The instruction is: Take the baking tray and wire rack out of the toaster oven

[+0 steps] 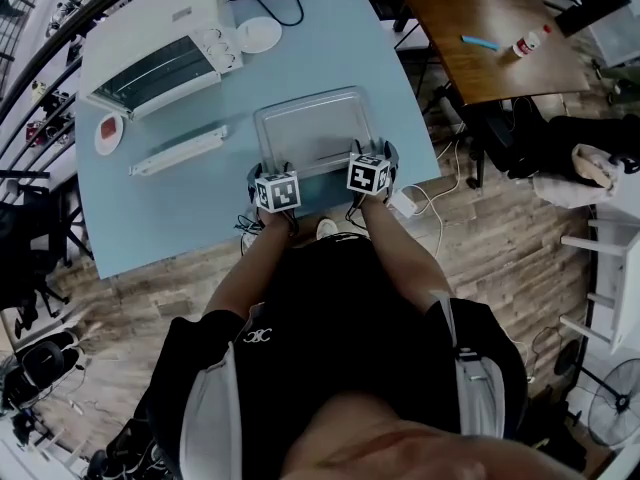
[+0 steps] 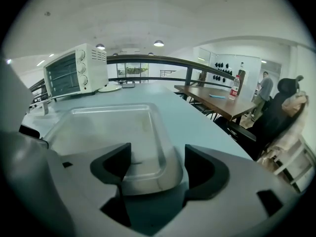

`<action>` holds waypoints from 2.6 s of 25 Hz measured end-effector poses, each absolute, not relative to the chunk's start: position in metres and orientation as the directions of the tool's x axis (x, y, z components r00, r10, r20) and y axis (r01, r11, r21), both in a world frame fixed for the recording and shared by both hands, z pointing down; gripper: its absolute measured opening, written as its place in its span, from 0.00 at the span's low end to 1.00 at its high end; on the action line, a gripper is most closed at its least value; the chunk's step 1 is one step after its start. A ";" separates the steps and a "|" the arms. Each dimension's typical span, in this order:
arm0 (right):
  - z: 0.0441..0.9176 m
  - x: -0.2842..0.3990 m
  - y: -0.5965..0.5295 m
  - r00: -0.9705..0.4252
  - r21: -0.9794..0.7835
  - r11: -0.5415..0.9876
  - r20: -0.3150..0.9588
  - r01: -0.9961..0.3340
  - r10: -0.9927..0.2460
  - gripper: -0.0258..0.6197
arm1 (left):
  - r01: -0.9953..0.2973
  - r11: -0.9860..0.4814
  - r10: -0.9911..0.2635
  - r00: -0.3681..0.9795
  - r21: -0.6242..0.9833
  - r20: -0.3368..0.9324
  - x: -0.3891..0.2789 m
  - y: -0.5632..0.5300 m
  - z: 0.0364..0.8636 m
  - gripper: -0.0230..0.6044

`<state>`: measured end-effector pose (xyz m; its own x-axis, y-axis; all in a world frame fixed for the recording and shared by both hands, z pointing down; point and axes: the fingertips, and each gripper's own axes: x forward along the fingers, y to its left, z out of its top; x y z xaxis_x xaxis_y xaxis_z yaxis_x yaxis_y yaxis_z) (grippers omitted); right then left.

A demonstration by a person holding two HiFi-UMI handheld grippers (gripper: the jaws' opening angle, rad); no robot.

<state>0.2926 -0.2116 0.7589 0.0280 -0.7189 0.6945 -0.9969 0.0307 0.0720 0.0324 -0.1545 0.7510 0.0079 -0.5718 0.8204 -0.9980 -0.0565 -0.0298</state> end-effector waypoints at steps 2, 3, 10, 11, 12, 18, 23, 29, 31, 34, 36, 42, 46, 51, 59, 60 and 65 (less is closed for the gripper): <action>0.760 0.294 -0.212 0.020 0.053 0.022 0.694 -0.998 -0.720 0.57 | -0.995 -0.068 -0.590 -0.015 -0.068 0.807 0.028 -0.155 0.748 0.50; 0.760 0.294 -0.212 0.018 0.044 0.018 0.693 -0.999 -0.721 0.57 | -0.996 -0.061 -0.596 -0.012 -0.059 0.803 0.026 -0.155 0.747 0.50; 0.719 0.286 -0.223 0.002 0.056 0.036 0.563 -0.998 -0.826 0.42 | -0.999 -0.044 -0.706 0.024 -0.010 0.708 0.022 -0.173 0.705 0.38; 0.711 0.282 -0.226 -0.013 0.049 0.047 0.538 -0.998 -0.843 0.34 | -0.999 -0.045 -0.732 0.016 -0.025 0.681 0.020 -0.177 0.693 0.29; 0.703 0.278 -0.228 -0.030 0.040 0.058 0.510 -0.998 -0.860 0.28 | -0.998 -0.047 -0.759 0.009 -0.042 0.651 0.019 -0.182 0.681 0.21; 0.631 0.256 -0.244 -0.083 0.048 0.103 0.321 -0.993 -0.944 0.04 | -0.996 -0.069 -0.875 0.030 -0.064 0.483 0.020 -0.204 0.616 0.09; 0.570 0.236 -0.251 -0.141 0.022 0.148 0.182 -0.989 -0.973 0.04 | -0.996 -0.081 -0.915 0.063 -0.027 0.398 0.018 -0.213 0.581 0.08; 0.526 0.204 -0.257 -0.206 -0.002 0.207 0.099 -0.978 -0.973 0.04 | -0.997 -0.051 -0.947 0.030 -0.057 0.320 -0.007 -0.219 0.541 0.08; 0.519 0.190 -0.259 -0.227 -0.010 0.227 0.088 -0.974 -0.970 0.04 | -0.999 -0.024 -0.952 0.008 -0.048 0.307 -0.021 -0.218 0.531 0.08; 0.511 0.163 -0.262 -0.270 -0.020 0.269 0.081 -0.963 -0.959 0.04 | -0.997 0.033 -0.956 -0.050 -0.066 0.288 -0.049 -0.214 0.518 0.08; 0.508 0.140 -0.263 -0.302 -0.027 0.301 0.074 -0.953 -0.950 0.04 | -0.995 0.068 -0.956 -0.084 -0.069 0.282 -0.071 -0.211 0.512 0.08; 0.494 0.062 -0.260 -0.387 -0.048 0.385 0.047 -0.922 -0.921 0.04 | -0.988 0.137 -0.950 -0.150 -0.067 0.273 -0.140 -0.195 0.500 0.08; 0.489 0.012 -0.260 -0.430 -0.067 0.427 0.040 -0.902 -0.902 0.04 | -0.983 0.170 -0.950 -0.181 -0.065 0.256 -0.187 -0.185 0.491 0.08; 0.487 -0.039 -0.262 -0.455 -0.079 0.451 0.042 -0.889 -0.889 0.04 | -0.982 0.179 -0.952 -0.188 -0.059 0.241 -0.240 -0.178 0.482 0.08; 0.481 -0.099 -0.272 -0.454 -0.063 0.452 0.034 -0.890 -0.890 0.04 | -0.986 0.164 -0.954 -0.168 -0.040 0.247 -0.305 -0.181 0.483 0.08; 0.482 -0.104 -0.274 -0.451 -0.062 0.448 0.038 -0.892 -0.892 0.04 | -0.987 0.156 -0.955 -0.161 -0.041 0.250 -0.310 -0.183 0.483 0.08; 0.488 -0.132 -0.285 -0.444 -0.077 0.440 0.053 -0.895 -0.894 0.04 | -0.992 0.124 -0.957 -0.127 -0.025 0.260 -0.340 -0.200 0.488 0.08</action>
